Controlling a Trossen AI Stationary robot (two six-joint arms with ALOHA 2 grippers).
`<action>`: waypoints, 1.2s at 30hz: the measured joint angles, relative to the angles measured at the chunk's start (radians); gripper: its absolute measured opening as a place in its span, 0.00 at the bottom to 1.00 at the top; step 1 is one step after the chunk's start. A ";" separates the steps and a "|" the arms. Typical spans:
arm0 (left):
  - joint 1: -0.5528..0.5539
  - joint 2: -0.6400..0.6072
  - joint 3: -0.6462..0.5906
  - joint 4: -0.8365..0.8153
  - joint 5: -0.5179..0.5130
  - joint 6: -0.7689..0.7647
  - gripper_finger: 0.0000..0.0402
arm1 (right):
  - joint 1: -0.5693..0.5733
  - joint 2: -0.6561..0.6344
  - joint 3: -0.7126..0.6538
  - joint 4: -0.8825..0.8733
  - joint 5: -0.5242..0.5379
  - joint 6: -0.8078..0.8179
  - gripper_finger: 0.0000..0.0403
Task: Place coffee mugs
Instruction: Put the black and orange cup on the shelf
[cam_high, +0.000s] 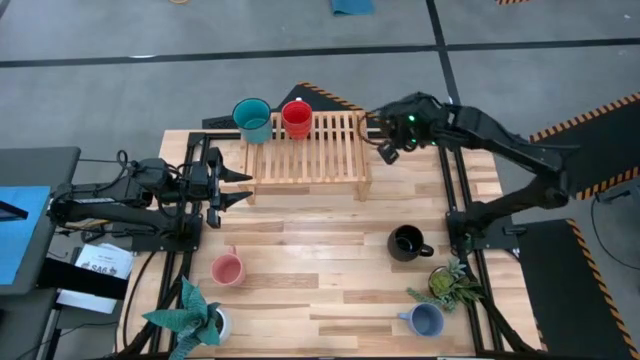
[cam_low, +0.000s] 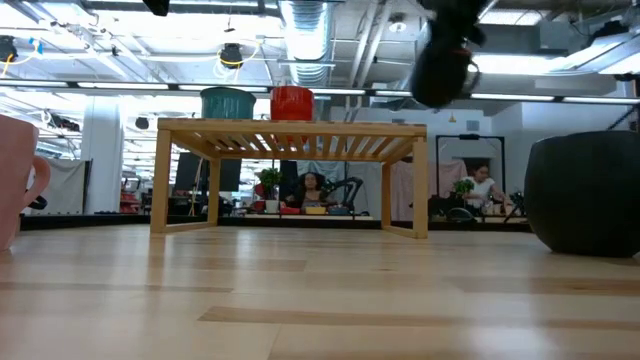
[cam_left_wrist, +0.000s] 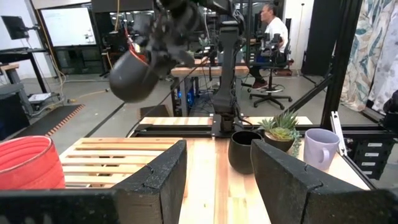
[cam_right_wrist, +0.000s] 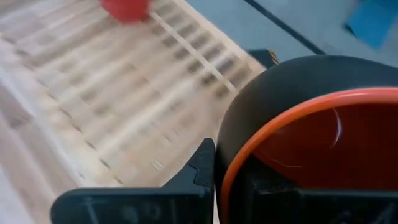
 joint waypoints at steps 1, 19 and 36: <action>0.000 0.000 0.000 0.000 0.000 0.000 0.41 | 0.016 0.030 0.048 -0.008 -0.003 -0.006 0.10; 0.000 0.000 0.000 0.000 0.000 -0.033 0.41 | 0.047 0.558 0.501 -0.141 -0.180 -0.119 0.10; 0.000 0.000 0.000 0.000 0.000 -0.031 0.41 | 0.013 0.598 0.519 -0.114 -0.179 -0.112 0.23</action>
